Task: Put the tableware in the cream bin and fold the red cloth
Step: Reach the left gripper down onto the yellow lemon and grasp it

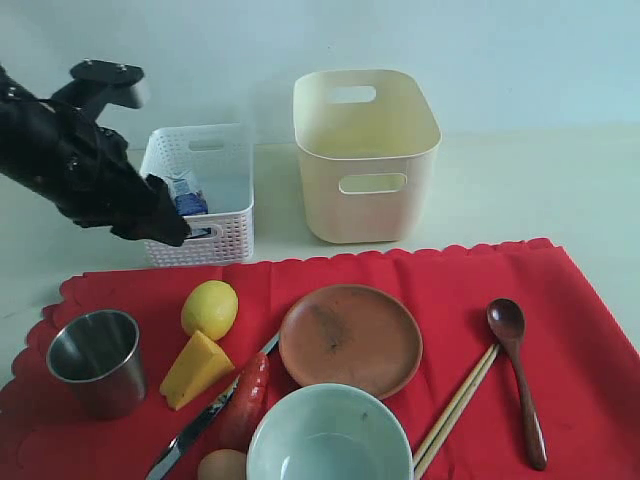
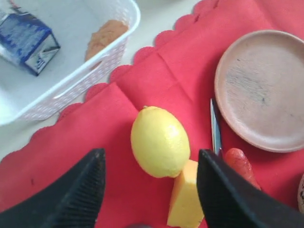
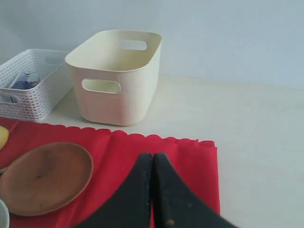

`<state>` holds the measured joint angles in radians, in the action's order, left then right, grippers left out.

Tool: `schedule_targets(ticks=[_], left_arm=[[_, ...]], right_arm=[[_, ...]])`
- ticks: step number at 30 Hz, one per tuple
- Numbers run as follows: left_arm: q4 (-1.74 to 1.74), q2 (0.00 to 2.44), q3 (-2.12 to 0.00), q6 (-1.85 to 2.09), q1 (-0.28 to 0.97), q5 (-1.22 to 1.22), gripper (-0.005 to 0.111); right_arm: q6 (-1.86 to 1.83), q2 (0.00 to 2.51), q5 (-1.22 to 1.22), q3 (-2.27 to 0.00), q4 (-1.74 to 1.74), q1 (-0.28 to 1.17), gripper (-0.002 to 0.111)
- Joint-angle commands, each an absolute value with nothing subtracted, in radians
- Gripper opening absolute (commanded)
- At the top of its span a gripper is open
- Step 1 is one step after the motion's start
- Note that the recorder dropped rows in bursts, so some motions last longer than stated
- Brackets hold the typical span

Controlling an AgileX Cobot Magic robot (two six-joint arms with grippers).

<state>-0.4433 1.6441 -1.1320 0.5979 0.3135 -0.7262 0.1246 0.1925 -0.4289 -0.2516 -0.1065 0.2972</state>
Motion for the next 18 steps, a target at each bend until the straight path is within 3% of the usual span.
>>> schedule_targets(ticks=[1,6,18], left_arm=[[-0.355,1.711,-1.182,0.549,0.383,-0.727,0.056],[-0.272,1.806,-1.243,0.403,0.400,-0.739,0.064],[-0.272,1.946,-1.271,0.358,0.406,-0.760,0.064]], right_arm=[[0.126,0.180,-0.415,-0.246,-0.107,0.246,0.000],[0.126,0.103,-0.415,-0.246,-0.107,0.204,0.000],[0.126,0.000,-0.415,-0.246,-0.107,0.199,0.000]])
